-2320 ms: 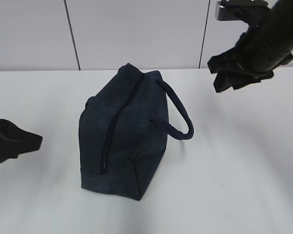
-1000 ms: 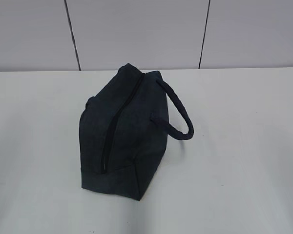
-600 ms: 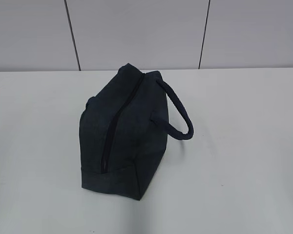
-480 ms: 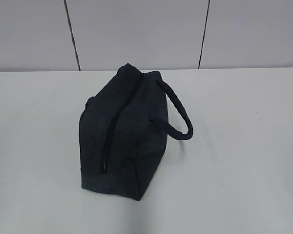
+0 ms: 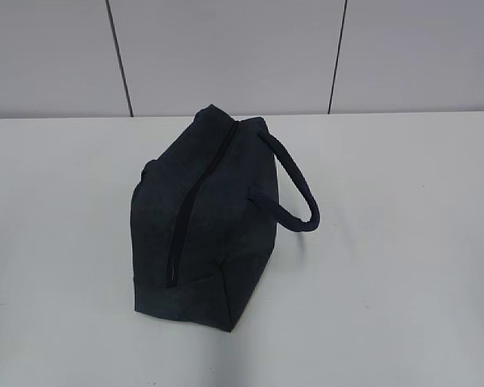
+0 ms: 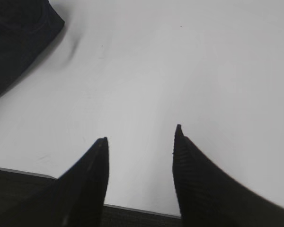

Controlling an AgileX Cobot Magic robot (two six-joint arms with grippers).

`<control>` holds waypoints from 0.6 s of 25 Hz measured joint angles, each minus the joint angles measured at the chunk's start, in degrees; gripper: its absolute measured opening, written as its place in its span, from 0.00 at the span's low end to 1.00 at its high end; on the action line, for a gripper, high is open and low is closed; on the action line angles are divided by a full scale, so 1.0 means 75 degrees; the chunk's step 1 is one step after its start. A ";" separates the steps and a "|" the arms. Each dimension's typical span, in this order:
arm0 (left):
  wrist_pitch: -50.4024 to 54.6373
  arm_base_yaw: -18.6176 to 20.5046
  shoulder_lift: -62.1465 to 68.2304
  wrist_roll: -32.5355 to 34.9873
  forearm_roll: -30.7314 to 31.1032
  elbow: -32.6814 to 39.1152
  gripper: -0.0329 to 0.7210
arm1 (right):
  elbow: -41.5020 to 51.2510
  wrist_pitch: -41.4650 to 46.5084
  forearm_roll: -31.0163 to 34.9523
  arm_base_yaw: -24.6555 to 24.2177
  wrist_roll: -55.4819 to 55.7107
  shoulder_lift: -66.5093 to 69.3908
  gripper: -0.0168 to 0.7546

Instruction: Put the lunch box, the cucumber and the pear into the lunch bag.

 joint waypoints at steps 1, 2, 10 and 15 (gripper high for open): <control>-0.0007 0.0000 0.0000 0.0000 0.0000 0.0000 0.40 | 0.0000 0.0000 0.0000 0.0000 0.0000 0.0000 0.48; -0.0007 0.0000 0.0000 0.0000 0.0000 0.0000 0.40 | 0.0000 0.0000 0.0000 0.0000 0.0000 0.0000 0.48; -0.0021 0.0000 0.0000 0.0000 0.0000 0.0000 0.40 | 0.0000 0.0000 0.0000 0.0000 0.0000 0.0000 0.48; -0.0021 0.0000 0.0000 0.0000 0.0000 0.0000 0.40 | 0.0000 0.0000 0.0000 0.0000 0.0000 0.0000 0.48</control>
